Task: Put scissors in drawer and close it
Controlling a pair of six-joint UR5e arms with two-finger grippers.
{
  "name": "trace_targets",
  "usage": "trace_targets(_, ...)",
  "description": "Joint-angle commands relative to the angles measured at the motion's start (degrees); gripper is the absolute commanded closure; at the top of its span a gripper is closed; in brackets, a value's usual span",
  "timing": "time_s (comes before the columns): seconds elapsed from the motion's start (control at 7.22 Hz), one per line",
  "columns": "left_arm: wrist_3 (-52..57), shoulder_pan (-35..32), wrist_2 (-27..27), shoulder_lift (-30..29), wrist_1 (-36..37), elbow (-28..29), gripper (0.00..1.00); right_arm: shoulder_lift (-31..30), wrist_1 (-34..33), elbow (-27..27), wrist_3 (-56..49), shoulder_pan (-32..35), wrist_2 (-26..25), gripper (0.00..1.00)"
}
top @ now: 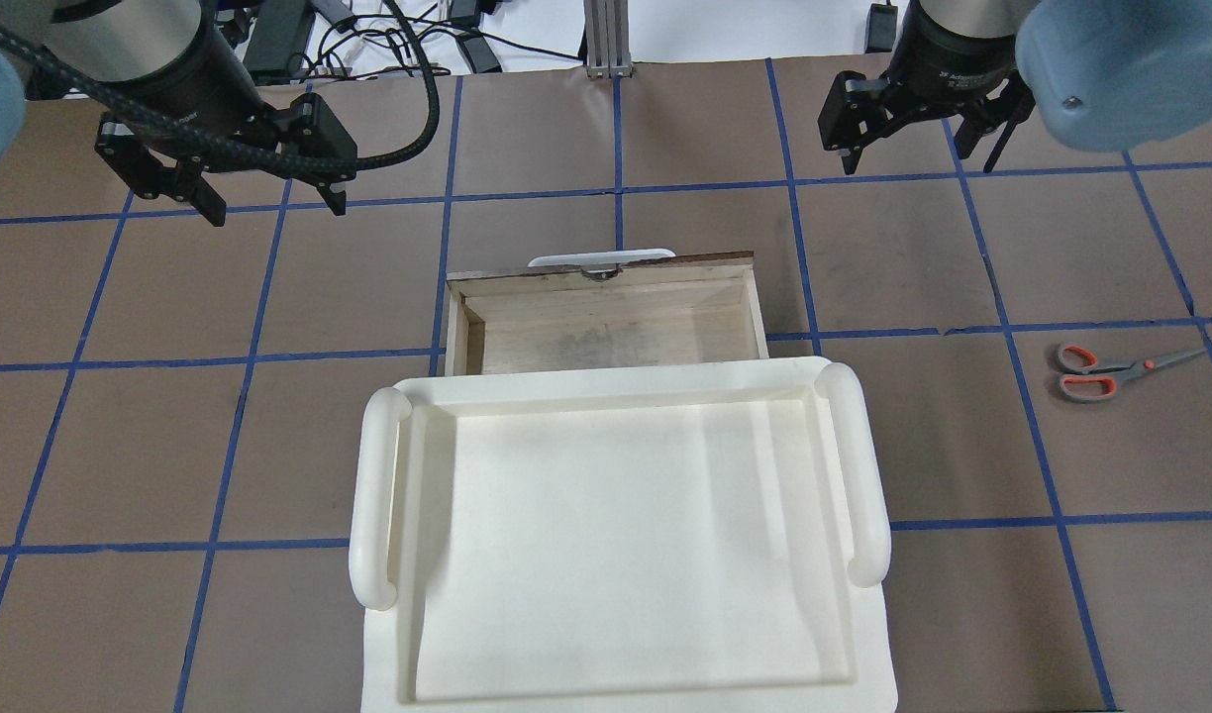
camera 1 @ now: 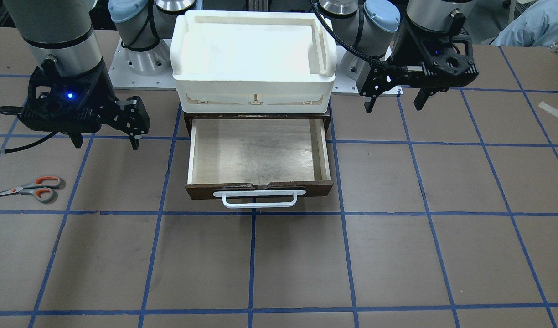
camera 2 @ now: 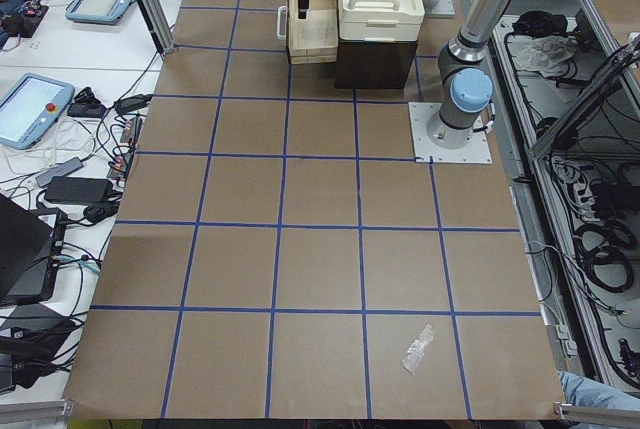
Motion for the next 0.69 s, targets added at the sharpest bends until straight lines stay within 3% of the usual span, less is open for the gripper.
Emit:
trace_targets(0.0,0.0,0.0,0.0,0.0,0.0,0.0,0.00,0.2,0.0,0.0,1.1,-0.4,-0.1,0.00)
trace_targets(0.28,0.0,0.0,0.1,0.0,0.0,0.0,0.00,0.6,0.0,0.0,2.5,-2.0,0.1,0.00)
trace_targets(0.55,0.0,0.0,0.1,0.0,0.0,0.0,0.00,0.7,0.6,0.1,7.2,-8.5,-0.1,0.00)
